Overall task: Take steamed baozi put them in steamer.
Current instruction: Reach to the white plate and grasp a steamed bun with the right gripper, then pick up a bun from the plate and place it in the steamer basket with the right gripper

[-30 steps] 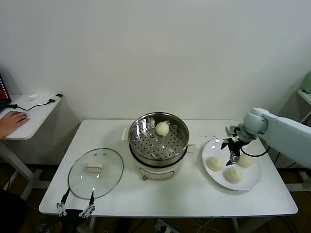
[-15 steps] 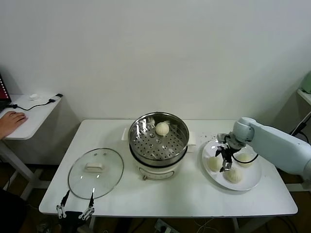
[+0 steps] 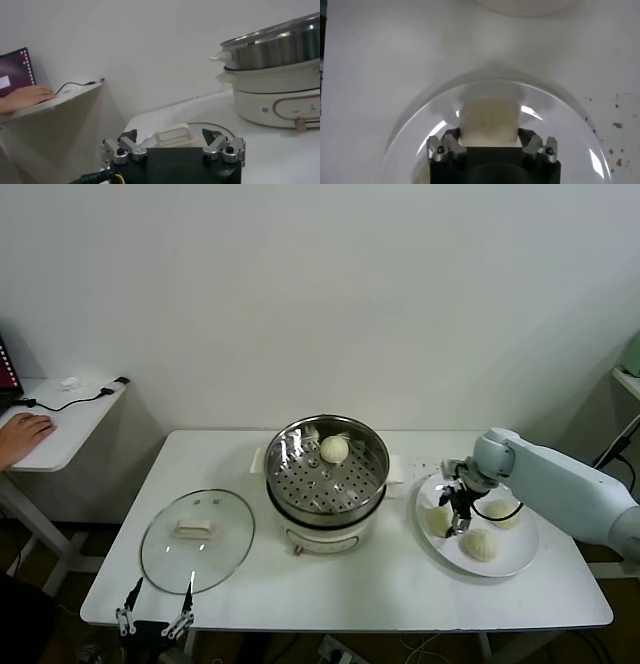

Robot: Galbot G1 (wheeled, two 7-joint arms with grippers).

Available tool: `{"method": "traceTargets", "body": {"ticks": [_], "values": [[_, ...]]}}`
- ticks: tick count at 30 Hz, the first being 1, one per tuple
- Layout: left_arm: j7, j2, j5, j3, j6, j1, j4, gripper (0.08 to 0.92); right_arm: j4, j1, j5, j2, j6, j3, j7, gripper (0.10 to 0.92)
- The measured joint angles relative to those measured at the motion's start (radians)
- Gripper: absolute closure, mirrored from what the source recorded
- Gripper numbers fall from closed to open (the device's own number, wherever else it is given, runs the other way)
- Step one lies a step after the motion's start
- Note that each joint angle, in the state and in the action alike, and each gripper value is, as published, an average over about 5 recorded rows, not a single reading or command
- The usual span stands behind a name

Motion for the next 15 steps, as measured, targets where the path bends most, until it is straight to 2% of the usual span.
{"method": "traceTargets", "body": {"ticks": [5,15], "values": [[0.000,0.000,0.000,-0.001,-0.002,0.001,0.001,0.177,-0.004,0.005,0.006,-0.002,0.003,0.003,-0.004,0.420],[0.000,0.000,0.000,-0.005,-0.008,0.007,0.003,0.177,0.005,0.021,0.029,-0.018,0.007,0.001,-0.007,0.456]]}}
